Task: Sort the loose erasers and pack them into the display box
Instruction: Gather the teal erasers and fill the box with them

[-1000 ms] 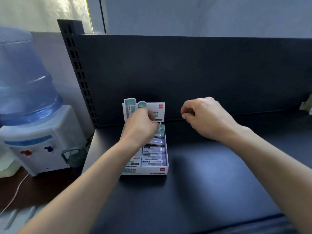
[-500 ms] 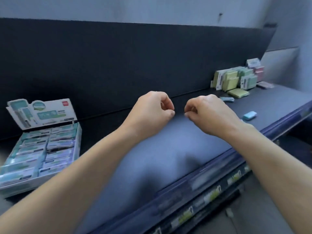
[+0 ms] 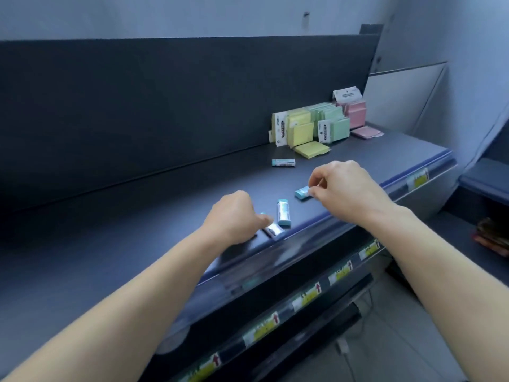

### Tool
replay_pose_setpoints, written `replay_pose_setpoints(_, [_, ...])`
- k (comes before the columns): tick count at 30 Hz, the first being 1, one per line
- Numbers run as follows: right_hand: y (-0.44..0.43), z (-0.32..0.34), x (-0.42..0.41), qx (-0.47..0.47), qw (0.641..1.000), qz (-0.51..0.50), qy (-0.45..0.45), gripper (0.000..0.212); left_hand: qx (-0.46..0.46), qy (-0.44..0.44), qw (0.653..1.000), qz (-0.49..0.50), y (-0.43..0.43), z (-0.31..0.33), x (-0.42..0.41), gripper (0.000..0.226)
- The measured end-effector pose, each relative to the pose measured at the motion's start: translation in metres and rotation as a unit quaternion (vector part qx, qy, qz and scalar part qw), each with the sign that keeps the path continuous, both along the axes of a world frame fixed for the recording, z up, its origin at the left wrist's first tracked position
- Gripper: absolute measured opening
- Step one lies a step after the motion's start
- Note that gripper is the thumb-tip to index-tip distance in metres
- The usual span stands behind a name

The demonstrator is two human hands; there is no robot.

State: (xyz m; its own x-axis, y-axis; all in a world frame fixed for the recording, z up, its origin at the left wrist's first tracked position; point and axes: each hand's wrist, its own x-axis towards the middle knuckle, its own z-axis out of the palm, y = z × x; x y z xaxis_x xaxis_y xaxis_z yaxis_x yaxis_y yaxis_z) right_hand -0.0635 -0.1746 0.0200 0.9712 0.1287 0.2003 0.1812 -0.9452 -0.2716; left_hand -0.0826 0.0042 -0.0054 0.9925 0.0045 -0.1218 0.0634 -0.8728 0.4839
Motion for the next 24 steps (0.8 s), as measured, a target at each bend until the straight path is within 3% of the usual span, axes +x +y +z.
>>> replay_pose_setpoints(2, [-0.003,-0.003,0.006,0.008,1.000,0.010,0.007,0.014,0.016,0.009,1.000,0.019,-0.008,-0.003,0.004,0.055])
replay_pose_setpoints(6, [-0.011,-0.008,0.015,0.020,1.000,0.012,0.018,0.015,0.035,0.015,0.999,0.029,-0.021,-0.002,0.011,0.060])
replay_pose_setpoints(15, [-0.017,-0.009,0.045,-0.035,0.998,-0.007,0.061,0.021,-0.013,0.023,1.000,-0.007,-0.010,-0.002,0.032,0.024])
replay_pose_setpoints(20, [-0.003,-0.012,0.066,-0.083,0.987,0.023,0.132,0.044,-0.111,0.000,0.994,0.002,0.013,0.005,0.044,0.018])
replay_pose_setpoints(24, [0.008,-0.019,0.078,-0.126,0.977,0.026,0.169,0.035,-0.211,0.018,0.977,0.008,0.029,0.005,0.054,0.026])
